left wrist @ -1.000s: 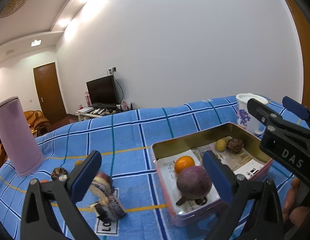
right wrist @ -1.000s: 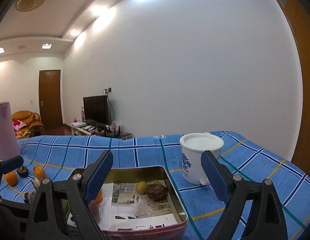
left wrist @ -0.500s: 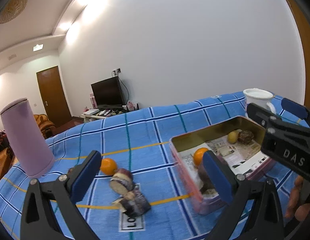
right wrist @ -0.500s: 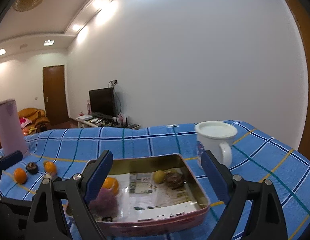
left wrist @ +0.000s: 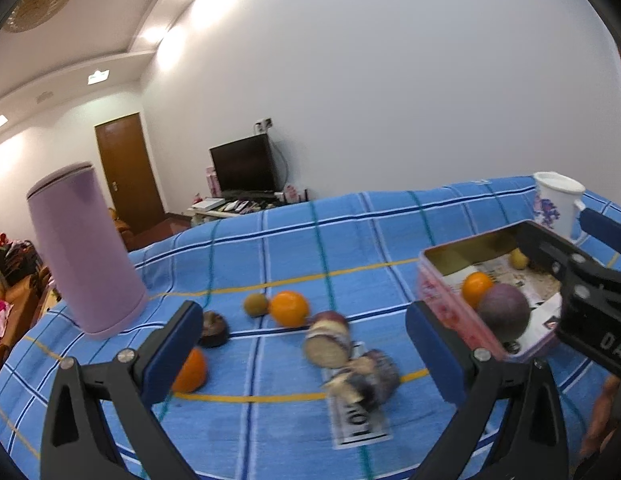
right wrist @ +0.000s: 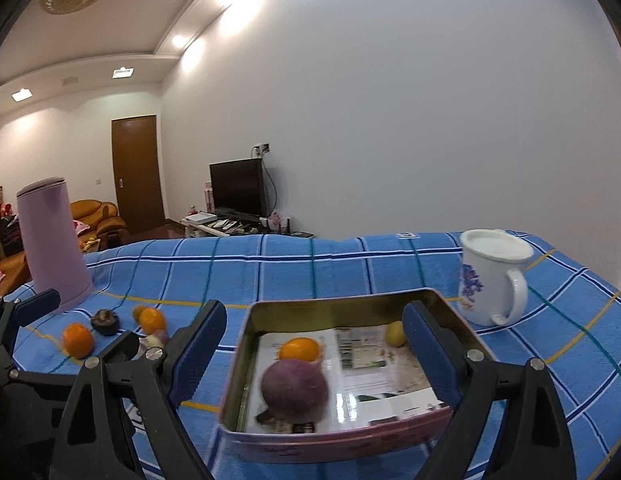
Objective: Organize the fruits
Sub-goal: 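Grasp a cut purple cane piece with the right tool while the left tool grasps an orange, then carry the cane piece and the orange over the pink tin with both tools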
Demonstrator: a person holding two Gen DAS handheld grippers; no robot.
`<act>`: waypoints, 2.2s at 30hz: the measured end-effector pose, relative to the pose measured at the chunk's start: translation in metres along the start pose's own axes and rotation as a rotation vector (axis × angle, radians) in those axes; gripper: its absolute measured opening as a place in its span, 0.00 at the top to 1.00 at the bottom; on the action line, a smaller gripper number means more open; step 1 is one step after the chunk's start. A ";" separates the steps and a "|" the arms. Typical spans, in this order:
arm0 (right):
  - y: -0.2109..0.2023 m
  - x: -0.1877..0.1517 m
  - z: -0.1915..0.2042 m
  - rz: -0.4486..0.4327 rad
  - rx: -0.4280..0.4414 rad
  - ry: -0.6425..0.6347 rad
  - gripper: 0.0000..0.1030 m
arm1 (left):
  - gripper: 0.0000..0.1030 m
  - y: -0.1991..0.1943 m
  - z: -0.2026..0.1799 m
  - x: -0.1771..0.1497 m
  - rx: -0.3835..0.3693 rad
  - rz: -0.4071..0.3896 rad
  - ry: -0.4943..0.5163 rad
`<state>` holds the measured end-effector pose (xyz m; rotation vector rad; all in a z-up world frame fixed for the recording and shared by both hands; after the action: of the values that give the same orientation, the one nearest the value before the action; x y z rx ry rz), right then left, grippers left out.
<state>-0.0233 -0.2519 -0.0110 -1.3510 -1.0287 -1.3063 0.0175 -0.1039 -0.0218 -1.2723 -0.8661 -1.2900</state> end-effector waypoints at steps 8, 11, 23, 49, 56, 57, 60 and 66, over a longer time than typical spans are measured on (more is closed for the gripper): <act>0.002 -0.004 0.028 0.029 0.051 0.001 0.12 | 0.00 0.006 0.052 -0.016 0.074 0.066 -0.050; 0.002 -0.006 0.039 0.035 0.074 -0.003 0.12 | 0.00 0.008 0.074 -0.025 0.100 0.108 -0.076; 0.022 -0.039 0.107 0.270 0.265 -0.079 0.12 | 0.00 0.005 0.162 -0.039 0.167 0.233 -0.235; 0.048 -0.081 0.141 0.512 0.369 -0.136 0.58 | 0.51 0.073 0.125 -0.087 -0.055 0.463 -0.161; 0.035 -0.055 0.129 0.364 0.363 -0.055 0.58 | 0.52 0.070 0.138 -0.086 -0.100 0.443 -0.298; 0.033 -0.051 0.127 0.344 0.371 -0.033 0.58 | 0.52 0.069 0.140 -0.085 -0.086 0.431 -0.304; 0.030 -0.044 0.124 0.299 0.385 0.002 0.58 | 0.52 0.060 0.145 -0.075 -0.046 0.363 -0.310; 0.022 -0.032 0.122 0.220 0.369 0.005 0.58 | 0.52 0.040 0.141 -0.050 0.017 0.199 -0.257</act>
<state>0.0191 -0.1352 -0.0407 -1.1408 -1.0269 -0.9041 0.0757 0.0357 -0.0541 -1.4925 -0.9014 -0.9742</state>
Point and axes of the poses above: each gripper's, at about its wrist camera, not at the fingertips, and y roughly the way its jaws point, z to its left, x to its top, the point moved 6 cm from there along y, roughly the way its jaws point, and after that the axes turned 14 degrees about -z, right-handed, at the moved point
